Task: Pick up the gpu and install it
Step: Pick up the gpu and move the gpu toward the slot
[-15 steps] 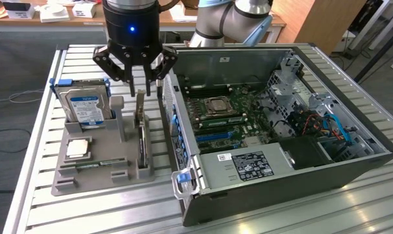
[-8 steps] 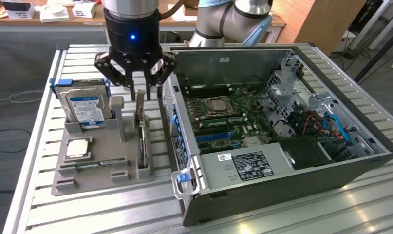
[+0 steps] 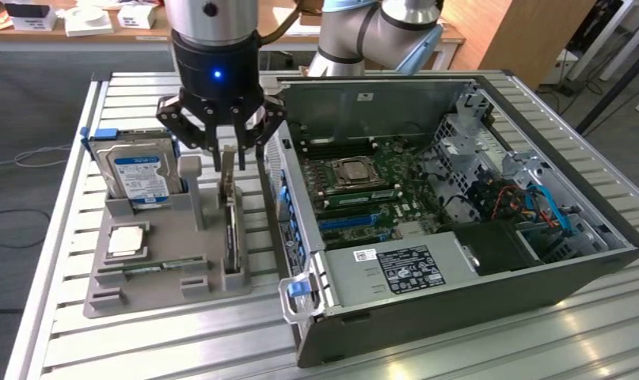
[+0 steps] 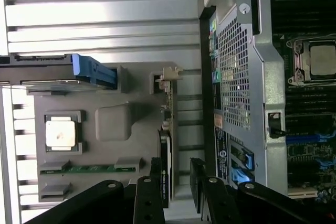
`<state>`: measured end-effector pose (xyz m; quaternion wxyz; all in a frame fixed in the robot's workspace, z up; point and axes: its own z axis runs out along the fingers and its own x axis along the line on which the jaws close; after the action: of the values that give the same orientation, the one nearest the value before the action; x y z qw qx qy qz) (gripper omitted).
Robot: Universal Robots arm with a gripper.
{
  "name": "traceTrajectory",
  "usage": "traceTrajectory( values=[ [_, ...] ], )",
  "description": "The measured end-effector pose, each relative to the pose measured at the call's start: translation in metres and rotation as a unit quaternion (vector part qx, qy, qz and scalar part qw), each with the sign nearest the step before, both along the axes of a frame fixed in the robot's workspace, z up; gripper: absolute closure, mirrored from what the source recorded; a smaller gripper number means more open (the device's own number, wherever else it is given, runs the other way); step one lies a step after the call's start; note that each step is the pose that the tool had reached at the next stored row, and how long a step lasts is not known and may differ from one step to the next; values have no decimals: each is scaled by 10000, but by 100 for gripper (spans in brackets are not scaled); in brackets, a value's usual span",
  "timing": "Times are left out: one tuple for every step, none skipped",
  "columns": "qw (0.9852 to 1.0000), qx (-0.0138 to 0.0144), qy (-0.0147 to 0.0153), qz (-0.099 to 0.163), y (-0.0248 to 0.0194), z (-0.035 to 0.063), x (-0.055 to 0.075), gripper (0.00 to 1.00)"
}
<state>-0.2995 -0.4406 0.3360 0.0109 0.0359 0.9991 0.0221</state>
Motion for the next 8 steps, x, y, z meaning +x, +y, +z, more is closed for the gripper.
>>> traceTrajectory(
  values=[
    [10000, 0, 0, 0, 0, -16, 0, 64],
    [10000, 0, 0, 0, 0, -32, 0, 64],
    [10000, -1, 1, 0, 0, -47, 0, 64],
    [10000, 0, 0, 0, 0, -63, 0, 64],
    [10000, 0, 0, 1, 0, -78, 0, 64],
    [10000, 0, 0, 1, 0, -94, 0, 64],
    [10000, 0, 0, 1, 0, -109, 0, 64],
    [10000, 0, 0, 1, 0, -124, 0, 64]
  ],
)
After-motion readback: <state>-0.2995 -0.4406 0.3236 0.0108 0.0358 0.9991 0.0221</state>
